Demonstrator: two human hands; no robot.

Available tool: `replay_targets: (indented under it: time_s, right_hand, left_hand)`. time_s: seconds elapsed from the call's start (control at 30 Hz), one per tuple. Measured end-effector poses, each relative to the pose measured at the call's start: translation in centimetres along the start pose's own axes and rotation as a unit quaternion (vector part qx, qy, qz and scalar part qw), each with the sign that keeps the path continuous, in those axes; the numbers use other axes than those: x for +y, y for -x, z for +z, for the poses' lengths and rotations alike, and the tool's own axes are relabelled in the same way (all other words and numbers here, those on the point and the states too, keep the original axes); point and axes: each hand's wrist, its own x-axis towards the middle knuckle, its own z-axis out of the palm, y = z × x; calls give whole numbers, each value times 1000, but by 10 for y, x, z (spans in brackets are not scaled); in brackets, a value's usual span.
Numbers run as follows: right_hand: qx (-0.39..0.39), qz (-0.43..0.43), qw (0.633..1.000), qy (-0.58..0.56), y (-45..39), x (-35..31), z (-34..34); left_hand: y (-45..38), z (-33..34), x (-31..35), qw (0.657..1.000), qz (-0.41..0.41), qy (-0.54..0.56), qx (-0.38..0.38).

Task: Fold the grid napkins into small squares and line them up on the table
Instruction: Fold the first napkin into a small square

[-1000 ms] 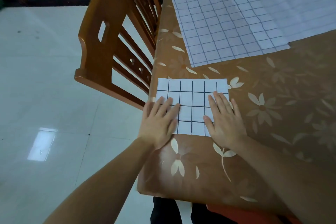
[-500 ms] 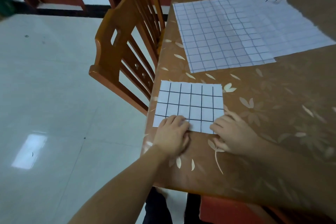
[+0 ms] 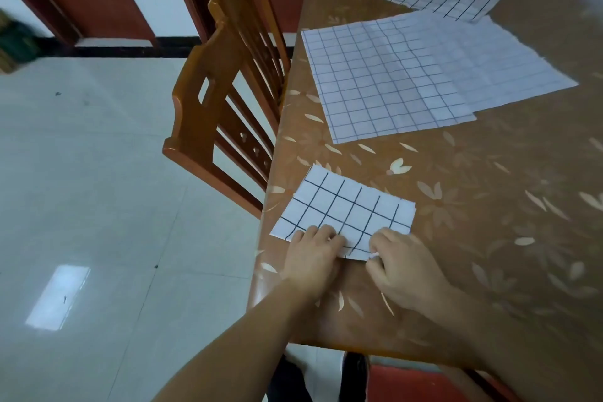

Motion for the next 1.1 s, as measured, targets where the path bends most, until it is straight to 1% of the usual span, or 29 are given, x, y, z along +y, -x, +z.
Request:
replay_targets:
  time_s: [0.03,0.1,0.13,0.2,0.27,0.33,0.4,0.5,0.57,0.63,0.7,0.8,0.87,0.9,0.93,0.97,1.03,1.1]
  right_hand:
    - [-27,-7,999,-30,6,-5,-1]
    - [-63,-34,995,-67,15,-9,-2]
    - [-63,-53,995,-60,20,-6,-1]
    - [-47,-76,996,-5,23,6,3]
    - [-51,-61,996,37,21,23,9]
    - [-71,-34,995,54,14,37,10]
    - [-67,-21,996,56,8,44,11]
    - [-79,-23,996,37,1,41,9]
    - [-92,-33,994,47,-1,42,5]
    - [-111,-39,990,77,5,45,0]
    - [-105,-35,988,106,12,48,-4]
    - [-74,-26,991,107,22,51,-15]
    - [-70,-15,995,70,25,56,-17]
    - [-73,8,997,36,26,58,-18]
    - [-78,53,995,-18,27,61,-17]
    - [-86,110,986,-94,28,62,-17]
    - [-73,201,945,-245,26,60,-21]
    - [-29,258,894,-365,21,56,-23]
  left_hand:
    - [0,-2,-1,1000,-11,-8,-3]
    - [3,-12,-2,999,-37,6,-37]
    - [6,-15,-4,998,-43,5,-55]
    - [14,-17,-13,996,-47,15,-74]
    - [22,-15,-24,996,-41,49,-55]
    - [28,-12,-31,994,-53,89,-45]
    - [30,-9,-34,991,-62,118,-32]
    - [30,-7,-35,988,-79,129,22]
    - [26,-7,-35,988,-78,125,44]
    - [22,-12,-30,993,-68,87,31]
    - [18,-21,-17,998,-39,58,6]
    - [13,-25,-5,995,-36,90,-13]
    - [9,-21,-2,987,-72,141,-23]
    - [8,-20,-2,980,-101,166,-37]
    - [8,-19,-2,974,-122,183,-47]
    - [7,-18,-2,970,-132,198,-44]
    - [8,-14,-6,968,-123,216,-29]
    - [10,-11,-9,966,-119,228,-22]
